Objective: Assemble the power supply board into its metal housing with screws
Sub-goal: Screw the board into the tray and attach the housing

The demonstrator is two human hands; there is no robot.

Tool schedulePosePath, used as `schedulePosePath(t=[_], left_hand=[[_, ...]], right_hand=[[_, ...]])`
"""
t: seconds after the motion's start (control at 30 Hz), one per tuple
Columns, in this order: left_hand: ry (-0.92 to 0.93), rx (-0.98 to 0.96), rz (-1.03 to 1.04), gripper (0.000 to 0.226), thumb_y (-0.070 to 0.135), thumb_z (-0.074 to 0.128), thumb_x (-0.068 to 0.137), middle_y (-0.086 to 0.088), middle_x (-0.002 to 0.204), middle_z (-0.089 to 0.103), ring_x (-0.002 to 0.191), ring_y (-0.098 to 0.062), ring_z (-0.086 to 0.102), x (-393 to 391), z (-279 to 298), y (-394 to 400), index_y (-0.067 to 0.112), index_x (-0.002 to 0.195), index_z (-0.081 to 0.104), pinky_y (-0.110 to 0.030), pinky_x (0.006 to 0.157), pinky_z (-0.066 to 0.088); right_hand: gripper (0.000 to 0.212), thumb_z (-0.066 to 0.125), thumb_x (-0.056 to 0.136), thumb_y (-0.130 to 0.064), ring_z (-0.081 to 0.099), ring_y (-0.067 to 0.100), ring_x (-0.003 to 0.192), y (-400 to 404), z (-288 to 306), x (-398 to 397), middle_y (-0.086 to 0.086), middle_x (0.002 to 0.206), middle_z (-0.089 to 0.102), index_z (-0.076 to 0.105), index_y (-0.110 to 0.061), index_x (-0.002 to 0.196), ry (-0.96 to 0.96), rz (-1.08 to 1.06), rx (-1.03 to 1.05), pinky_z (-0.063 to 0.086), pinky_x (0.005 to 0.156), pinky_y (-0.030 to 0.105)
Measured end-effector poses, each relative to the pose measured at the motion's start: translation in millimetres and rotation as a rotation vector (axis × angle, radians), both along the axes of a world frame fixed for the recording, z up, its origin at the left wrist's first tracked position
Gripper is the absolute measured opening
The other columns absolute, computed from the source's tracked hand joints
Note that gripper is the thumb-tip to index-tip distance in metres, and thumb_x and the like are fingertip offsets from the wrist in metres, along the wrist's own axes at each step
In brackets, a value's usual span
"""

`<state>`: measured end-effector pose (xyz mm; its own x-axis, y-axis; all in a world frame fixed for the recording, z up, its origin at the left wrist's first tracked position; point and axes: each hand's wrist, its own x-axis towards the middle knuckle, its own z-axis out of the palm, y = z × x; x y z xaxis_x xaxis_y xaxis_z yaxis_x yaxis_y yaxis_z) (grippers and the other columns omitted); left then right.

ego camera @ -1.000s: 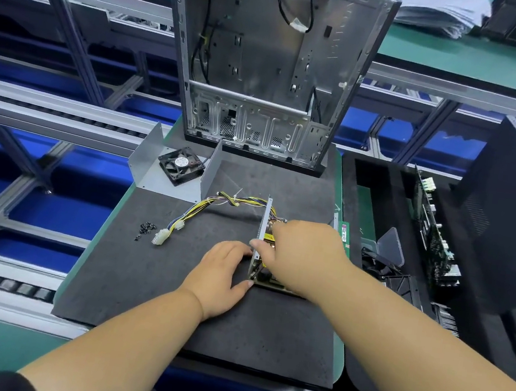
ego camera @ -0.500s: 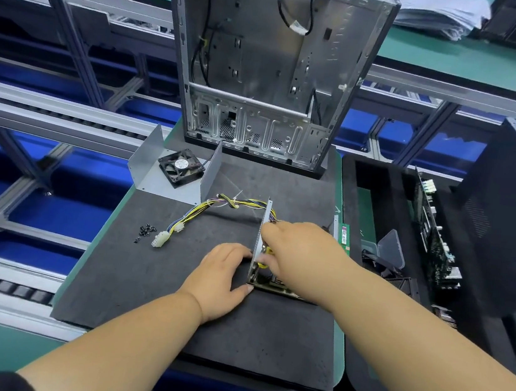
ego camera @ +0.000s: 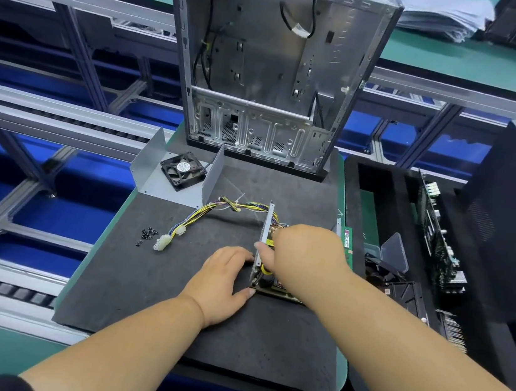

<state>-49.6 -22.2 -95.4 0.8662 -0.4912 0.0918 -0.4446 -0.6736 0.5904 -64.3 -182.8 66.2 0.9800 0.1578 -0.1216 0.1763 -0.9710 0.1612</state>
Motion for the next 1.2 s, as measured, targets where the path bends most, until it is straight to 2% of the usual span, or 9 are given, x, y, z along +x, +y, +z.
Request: schedulePosePath(t=[0.1,0.27,0.4,0.57,0.7,0.83,0.97,1.07,1.2], left_hand=[[-0.003,-0.004,0.005,0.054,0.047,0.061,0.082,0.014,0.133,0.043,0.128,-0.007,0.032,-0.4,-1.5,0.1,0.029,0.130,0.044,-0.027,0.112,0.028],[-0.016,-0.009,0.003,0.052,0.044,0.062,0.082,0.014,0.131,0.044,0.127,-0.008,0.034,0.1,-0.4,-0.5,0.029,0.128,0.046,-0.026,0.111,0.028],[-0.010,0.003,0.005,0.054,0.045,0.061,0.082,0.013,0.133,0.044,0.129,-0.008,0.032,0.5,0.2,-0.9,0.029,0.130,0.045,-0.024,0.111,0.026],[-0.018,-0.001,0.010,0.055,0.043,0.063,0.082,0.012,0.135,0.044,0.129,-0.008,0.032,-0.4,-0.6,-0.8,0.027,0.132,0.045,-0.023,0.110,0.024],[-0.015,-0.005,0.008,0.053,0.044,0.062,0.082,0.013,0.133,0.044,0.128,-0.008,0.032,-0.8,0.7,-0.9,0.028,0.130,0.045,-0.026,0.111,0.027],[-0.012,0.005,0.013,0.052,0.043,0.063,0.083,0.013,0.133,0.044,0.129,-0.009,0.033,-0.9,2.7,-1.4,0.028,0.130,0.046,-0.029,0.112,0.028],[-0.008,0.003,0.016,0.054,0.042,0.064,0.083,0.012,0.135,0.043,0.130,-0.009,0.032,-1.3,2.3,-1.1,0.027,0.132,0.045,-0.026,0.112,0.026],[-0.010,0.006,0.013,0.055,0.042,0.064,0.084,0.011,0.136,0.043,0.130,-0.011,0.033,-1.0,2.9,-1.1,0.026,0.133,0.045,-0.027,0.112,0.027],[-0.018,0.008,0.010,0.053,0.041,0.065,0.084,0.012,0.135,0.043,0.130,-0.010,0.032,-1.5,3.6,-1.3,0.026,0.131,0.046,-0.025,0.112,0.025]], right_hand=[[0.032,0.038,0.095,-0.049,0.049,0.026,0.071,-3.9,1.7,-2.4,-0.005,0.069,0.038,0.044,-0.019,0.086,0.004,0.020,0.141,0.026,0.055,0.032],[0.019,0.046,0.091,-0.028,0.054,0.028,0.091,-10.7,9.1,-6.4,0.000,0.102,0.059,0.046,-0.016,0.106,0.061,0.174,0.336,0.038,0.082,0.038],[0.014,0.048,0.097,-0.033,0.053,0.025,0.084,-16.2,9.9,-5.9,-0.004,0.090,0.055,0.043,-0.020,0.097,0.056,0.245,0.334,0.029,0.064,0.034],[0.036,0.035,0.100,-0.055,0.044,0.025,0.069,-12.8,5.0,-3.7,-0.007,0.068,0.037,0.036,-0.022,0.087,0.040,0.182,0.125,0.031,0.056,0.032],[0.029,0.038,0.099,-0.047,0.056,0.026,0.082,-15.1,5.4,-6.9,-0.001,0.092,0.057,0.046,-0.020,0.092,-0.002,0.221,0.215,0.035,0.066,0.035],[0.024,0.045,0.096,-0.030,0.057,0.028,0.093,-16.7,10.8,-3.3,0.000,0.109,0.059,0.052,-0.018,0.116,0.056,0.234,0.273,0.040,0.069,0.035],[0.021,0.040,0.102,-0.038,0.054,0.026,0.080,-13.8,8.1,-0.5,0.000,0.093,0.059,0.045,-0.020,0.093,0.077,0.206,0.175,0.038,0.062,0.034],[0.026,0.036,0.102,-0.042,0.046,0.024,0.071,-11.9,6.4,-1.9,-0.005,0.074,0.045,0.041,-0.022,0.087,0.078,0.170,0.156,0.034,0.058,0.033],[0.018,0.041,0.097,-0.034,0.054,0.029,0.079,-12.4,10.6,-5.0,0.001,0.096,0.060,0.045,-0.017,0.101,0.100,0.190,0.212,0.037,0.062,0.036]])
